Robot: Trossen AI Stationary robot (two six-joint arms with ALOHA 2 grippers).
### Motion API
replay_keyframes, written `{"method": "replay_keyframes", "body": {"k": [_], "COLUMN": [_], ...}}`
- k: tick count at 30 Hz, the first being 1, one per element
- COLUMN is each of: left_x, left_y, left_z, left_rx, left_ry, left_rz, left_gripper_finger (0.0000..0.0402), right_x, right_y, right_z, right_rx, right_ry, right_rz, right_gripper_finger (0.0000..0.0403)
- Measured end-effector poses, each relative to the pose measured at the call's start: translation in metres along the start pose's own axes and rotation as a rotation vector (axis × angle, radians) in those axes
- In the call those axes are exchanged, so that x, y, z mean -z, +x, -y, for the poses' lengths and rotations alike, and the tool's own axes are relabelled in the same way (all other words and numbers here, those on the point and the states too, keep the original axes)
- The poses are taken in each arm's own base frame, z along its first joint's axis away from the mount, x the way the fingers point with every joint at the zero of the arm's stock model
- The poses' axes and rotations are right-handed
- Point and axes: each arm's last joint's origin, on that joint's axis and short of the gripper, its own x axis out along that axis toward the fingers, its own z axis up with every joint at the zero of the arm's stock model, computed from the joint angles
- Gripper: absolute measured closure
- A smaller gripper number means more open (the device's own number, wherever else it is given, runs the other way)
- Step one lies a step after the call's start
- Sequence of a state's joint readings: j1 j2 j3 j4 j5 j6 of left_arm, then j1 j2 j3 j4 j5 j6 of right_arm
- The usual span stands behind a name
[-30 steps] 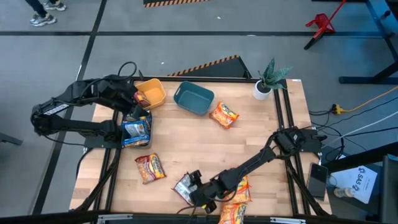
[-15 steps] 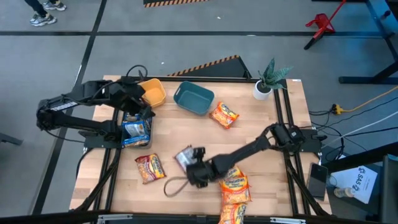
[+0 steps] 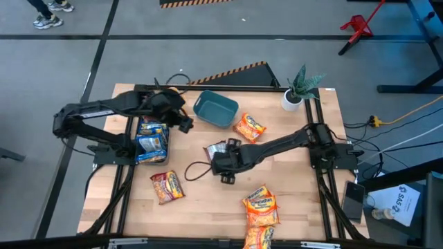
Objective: Sort Maruchan noodles
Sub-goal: Put the red noodle pack into the yellow bin
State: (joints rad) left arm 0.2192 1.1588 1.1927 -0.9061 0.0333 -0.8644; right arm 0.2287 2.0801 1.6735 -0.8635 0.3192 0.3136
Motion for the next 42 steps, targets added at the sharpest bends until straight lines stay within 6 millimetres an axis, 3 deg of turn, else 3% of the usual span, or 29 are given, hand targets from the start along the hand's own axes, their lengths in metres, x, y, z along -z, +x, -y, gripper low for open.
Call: {"method": "replay_keyframes", "body": {"k": [5,11,14,19,24,32,42], "left_x": [-0.004,-0.011,-0.011,-0.001,0.002,0.014,0.022], "left_y": [0.034,0.083,0.105,0.138,0.157,0.183,0.201], "left_z": [0.004,0.000,-0.010,-0.018,-0.024,-0.039,-0.053], "left_rx": [-0.020,0.025,-0.028,0.024,0.008,0.054,0.124], "left_ry": [0.022,0.088,0.084,0.088,0.085,0.079,0.051], "left_rz": [-0.113,-0.235,-0.268,-0.374,-0.314,-0.312,-0.270], "left_gripper_finger": [0.0208,0.0208,0.0208,0.0208,0.0208,0.0202,0.0154], "right_x": [0.010,0.020,0.022,0.042,0.067,0.073,0.074], "right_y": [-0.052,-0.072,-0.061,-0.021,0.007,0.021,0.022], "right_z": [0.020,0.011,0.000,-0.008,-0.010,-0.011,-0.010], "right_rx": [-0.024,-0.022,-0.060,-0.157,-0.214,-0.293,-0.273], "right_ry": [0.288,0.545,0.568,0.593,0.648,0.695,0.655], "right_rz": [-0.051,-0.060,-0.026,-0.051,-0.032,0.047,0.068], "right_gripper_finger": [0.0088,0.0088,0.0088,0.0088,0.0088,0.0088,0.0088]}}
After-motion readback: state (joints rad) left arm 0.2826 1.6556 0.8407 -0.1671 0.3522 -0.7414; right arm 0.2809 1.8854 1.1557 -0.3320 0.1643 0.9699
